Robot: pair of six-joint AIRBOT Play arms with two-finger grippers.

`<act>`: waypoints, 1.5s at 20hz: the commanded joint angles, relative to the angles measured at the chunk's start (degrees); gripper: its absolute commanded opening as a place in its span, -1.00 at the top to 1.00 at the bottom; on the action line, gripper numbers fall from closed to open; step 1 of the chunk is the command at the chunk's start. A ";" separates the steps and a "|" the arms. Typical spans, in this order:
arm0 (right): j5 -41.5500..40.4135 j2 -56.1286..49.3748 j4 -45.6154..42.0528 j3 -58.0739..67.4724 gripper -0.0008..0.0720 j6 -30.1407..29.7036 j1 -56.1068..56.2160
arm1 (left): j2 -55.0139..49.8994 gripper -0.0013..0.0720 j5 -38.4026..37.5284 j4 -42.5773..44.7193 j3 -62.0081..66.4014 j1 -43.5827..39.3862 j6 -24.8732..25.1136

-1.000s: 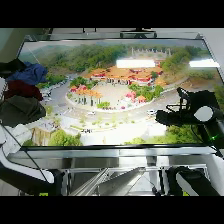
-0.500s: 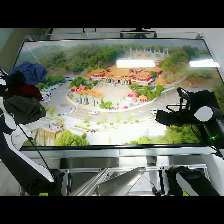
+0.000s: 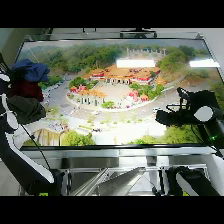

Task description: Fold the shirts.

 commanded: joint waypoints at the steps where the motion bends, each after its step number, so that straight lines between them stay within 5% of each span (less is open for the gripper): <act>1: 0.02 0.02 0.02 -0.02 0.93 0.02 0.04 | 7.56 0.88 -5.90 -0.07 -1.11 0.13 1.53; 4: 0.02 0.02 0.00 -0.02 0.93 0.02 0.04 | 13.22 0.88 -15.43 -0.15 -1.11 -0.68 5.01; 17: 0.02 0.02 0.02 -0.02 0.93 0.00 0.04 | 18.27 0.88 -41.66 0.07 -10.36 -0.33 4.92; 18: 0.02 0.02 0.02 -0.02 0.93 0.02 0.04 | 18.27 0.68 -42.07 0.04 -11.39 -0.13 4.92; 19: 0.02 0.02 0.00 -0.02 0.93 0.02 0.04 | 18.27 0.09 -41.77 0.04 -12.07 0.04 4.90; 24: 0.02 0.02 0.02 -0.02 0.93 0.02 0.04 | 18.27 0.03 -40.94 0.04 -5.68 -0.33 4.92; 28: 0.02 0.02 0.02 -0.02 0.93 0.02 0.04 | 18.27 -0.08 -28.94 0.00 -0.63 -3.93 5.29; 29: 0.02 0.02 0.02 -0.02 0.93 0.02 0.04 | 18.25 -1.00 -26.27 0.11 -1.36 -5.14 5.79; 30: 0.02 0.02 0.00 -0.02 0.93 0.02 0.04 | 18.25 -1.00 -24.28 0.17 -2.64 -6.21 5.99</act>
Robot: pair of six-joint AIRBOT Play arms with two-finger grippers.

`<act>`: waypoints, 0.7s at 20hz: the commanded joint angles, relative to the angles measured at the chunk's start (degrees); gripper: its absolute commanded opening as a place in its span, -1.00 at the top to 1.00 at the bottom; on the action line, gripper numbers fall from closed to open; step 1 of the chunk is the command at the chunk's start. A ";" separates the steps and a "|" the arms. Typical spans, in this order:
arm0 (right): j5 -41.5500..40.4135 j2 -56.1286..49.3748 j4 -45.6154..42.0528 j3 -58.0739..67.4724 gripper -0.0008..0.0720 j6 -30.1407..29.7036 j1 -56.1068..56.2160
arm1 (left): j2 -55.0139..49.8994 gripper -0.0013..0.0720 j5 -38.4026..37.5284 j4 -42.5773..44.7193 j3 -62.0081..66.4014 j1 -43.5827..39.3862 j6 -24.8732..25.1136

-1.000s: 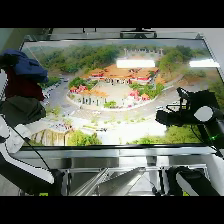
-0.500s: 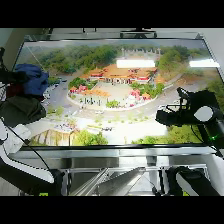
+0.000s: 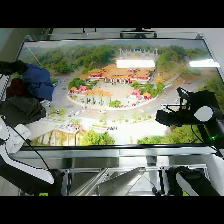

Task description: Fold the shirts.

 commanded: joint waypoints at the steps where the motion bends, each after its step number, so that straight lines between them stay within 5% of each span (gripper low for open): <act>1: 0.02 0.02 0.02 -0.02 0.92 0.02 0.04 | -0.07 -1.00 8.81 1.88 -1.36 -3.34 0.94; 6: 0.02 0.02 0.00 -0.02 0.93 0.02 0.04 | -3.85 -1.00 10.21 10.71 -5.97 -6.25 0.55; 12: 0.02 0.02 0.02 -0.02 0.93 0.00 0.04 | -12.76 -0.93 10.25 10.21 -5.92 -7.63 -0.26; 13: 0.02 0.02 0.00 -0.02 0.93 0.02 0.04 | -13.53 -0.80 9.97 10.29 -5.92 -7.96 -0.28; 14: 0.02 0.02 0.00 -0.02 0.93 0.02 0.04 | -13.97 0.01 8.94 10.62 -5.90 -8.13 -0.28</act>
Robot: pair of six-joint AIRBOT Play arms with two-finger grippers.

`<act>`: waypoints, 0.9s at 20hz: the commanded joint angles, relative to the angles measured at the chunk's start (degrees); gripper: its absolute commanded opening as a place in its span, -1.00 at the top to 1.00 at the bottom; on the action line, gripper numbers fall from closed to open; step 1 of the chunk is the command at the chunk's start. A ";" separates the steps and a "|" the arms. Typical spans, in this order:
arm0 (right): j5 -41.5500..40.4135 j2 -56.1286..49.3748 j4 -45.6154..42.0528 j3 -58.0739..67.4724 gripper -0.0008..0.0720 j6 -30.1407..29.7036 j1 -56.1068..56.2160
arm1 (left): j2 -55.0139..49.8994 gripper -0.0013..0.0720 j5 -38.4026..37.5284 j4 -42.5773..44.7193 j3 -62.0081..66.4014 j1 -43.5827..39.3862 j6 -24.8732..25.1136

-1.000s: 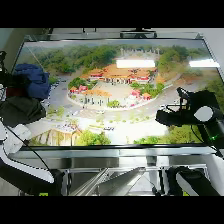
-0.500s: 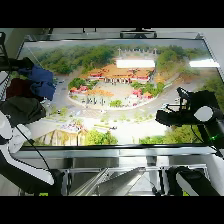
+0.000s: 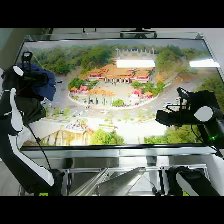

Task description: Fold the shirts.

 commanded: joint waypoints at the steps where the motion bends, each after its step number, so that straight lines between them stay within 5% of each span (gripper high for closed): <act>1: 0.02 0.02 0.02 -0.02 0.93 0.00 0.04 | -2.54 0.88 -3.17 0.92 0.68 -1.07 -0.17; 5: 0.02 0.02 0.02 -0.02 0.93 0.00 0.04 | 0.42 0.93 -13.25 -3.50 11.15 -3.89 -2.73; 10: 0.02 0.02 0.02 -0.02 0.93 -0.02 0.04 | 19.10 0.91 -14.21 -31.71 6.29 -11.10 -0.48; 13: 0.02 0.02 0.00 -0.02 0.93 0.00 0.04 | 26.16 0.91 -16.02 -39.69 6.25 -17.18 -1.01; 18: 0.02 0.02 0.02 -0.02 0.93 0.00 0.04 | 29.88 0.91 -15.50 -35.41 6.16 -26.51 -9.57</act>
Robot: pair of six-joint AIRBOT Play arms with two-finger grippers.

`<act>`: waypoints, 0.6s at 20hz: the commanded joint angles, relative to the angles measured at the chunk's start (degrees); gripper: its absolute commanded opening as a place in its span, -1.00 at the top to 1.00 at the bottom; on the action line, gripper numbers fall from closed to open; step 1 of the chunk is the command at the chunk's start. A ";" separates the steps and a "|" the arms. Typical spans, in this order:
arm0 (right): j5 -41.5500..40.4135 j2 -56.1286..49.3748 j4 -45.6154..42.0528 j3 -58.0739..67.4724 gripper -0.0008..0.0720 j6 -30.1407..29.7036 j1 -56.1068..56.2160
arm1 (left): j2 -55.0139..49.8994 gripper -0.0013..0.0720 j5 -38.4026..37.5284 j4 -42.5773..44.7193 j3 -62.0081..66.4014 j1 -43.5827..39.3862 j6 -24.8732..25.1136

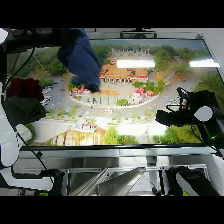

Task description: Fold the shirts.

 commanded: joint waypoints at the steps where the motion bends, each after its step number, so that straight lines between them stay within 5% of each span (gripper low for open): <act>1: 0.02 0.02 0.02 -0.02 0.93 -0.02 0.04 | 1.70 0.91 -0.76 0.96 -0.42 -6.12 -6.19; 5: 0.02 0.02 0.00 -0.02 0.93 0.00 0.04 | -0.57 0.91 -1.81 2.93 -5.18 -8.31 -8.63; 9: 0.02 0.02 0.02 -0.02 0.92 0.00 0.04 | -0.79 0.93 -10.25 17.62 -10.12 -5.55 -14.45; 10: 0.02 0.02 0.02 -0.02 0.93 0.00 0.04 | -0.79 0.81 -12.98 20.92 -11.13 -4.26 -15.72; 11: 0.02 0.02 0.02 -0.02 0.93 0.00 0.04 | -0.79 0.22 -15.41 22.99 -12.22 -3.04 -17.53; 12: 0.02 0.02 0.00 -0.02 0.93 -0.02 0.04 | -0.79 0.07 -18.01 23.98 -13.55 -1.86 -19.08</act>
